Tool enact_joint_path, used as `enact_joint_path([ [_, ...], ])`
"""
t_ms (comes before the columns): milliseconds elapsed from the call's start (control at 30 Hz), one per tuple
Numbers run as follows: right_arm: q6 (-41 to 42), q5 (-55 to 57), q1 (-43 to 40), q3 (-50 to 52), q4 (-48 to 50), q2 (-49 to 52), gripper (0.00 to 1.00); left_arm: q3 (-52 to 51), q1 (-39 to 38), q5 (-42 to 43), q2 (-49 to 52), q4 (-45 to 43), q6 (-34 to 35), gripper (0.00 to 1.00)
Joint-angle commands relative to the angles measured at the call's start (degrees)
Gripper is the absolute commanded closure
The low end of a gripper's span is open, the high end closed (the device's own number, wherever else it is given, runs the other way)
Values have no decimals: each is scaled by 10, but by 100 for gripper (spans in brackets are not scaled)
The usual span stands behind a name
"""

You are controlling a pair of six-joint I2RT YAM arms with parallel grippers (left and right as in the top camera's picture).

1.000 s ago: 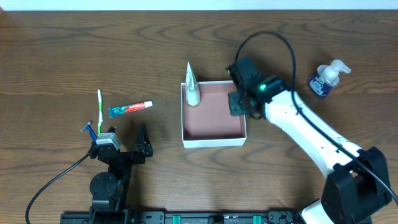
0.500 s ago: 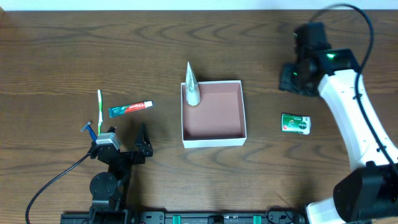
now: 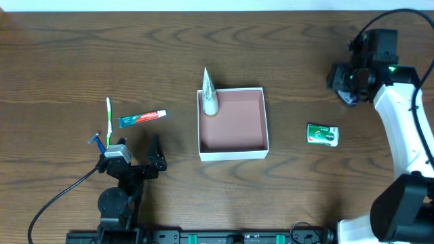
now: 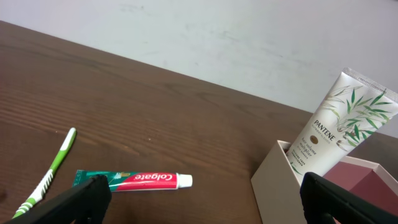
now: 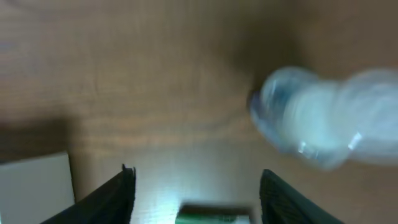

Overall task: Pack container
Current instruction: 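Move the right gripper to the blue soap bottle and grasp it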

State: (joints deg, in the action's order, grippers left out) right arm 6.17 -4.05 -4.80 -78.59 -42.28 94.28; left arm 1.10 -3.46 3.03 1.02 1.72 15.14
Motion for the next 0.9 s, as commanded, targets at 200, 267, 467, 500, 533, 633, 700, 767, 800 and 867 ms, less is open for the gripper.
enact_joint_path([
  [200, -153, 2, -19, -5, 77, -20, 26, -9, 3, 0, 1, 21, -5, 2],
  [267, -156, 2, -31, -5, 88, -20, 25, -9, 3, 0, 1, 21, -5, 2],
  [467, -155, -9, -71, -5, 95, -17, 23, -9, 3, 0, 1, 21, -5, 2],
  [500, -155, -16, -77, -5, 95, -14, 23, -9, 3, 0, 1, 21, -5, 2],
  [533, -155, -23, -81, -5, 94, -12, 23, -9, 3, 0, 1, 21, -5, 2],
  [633, -157, -52, -91, -5, 91, 4, 23, -9, 3, 0, 1, 21, -5, 2],
  [700, -157, -52, -93, -5, 86, 16, 24, -9, 3, 0, 1, 21, -5, 2],
  [767, -157, -52, -93, -5, 82, 33, 25, -9, 3, 0, 1, 21, -5, 2],
  [800, -157, -52, -93, -5, 80, 40, 25, -9, 3, 0, 1, 21, -5, 2],
  [867, -157, -52, -94, -5, 80, 58, 25, -9, 3, 0, 1, 21, -5, 2],
])
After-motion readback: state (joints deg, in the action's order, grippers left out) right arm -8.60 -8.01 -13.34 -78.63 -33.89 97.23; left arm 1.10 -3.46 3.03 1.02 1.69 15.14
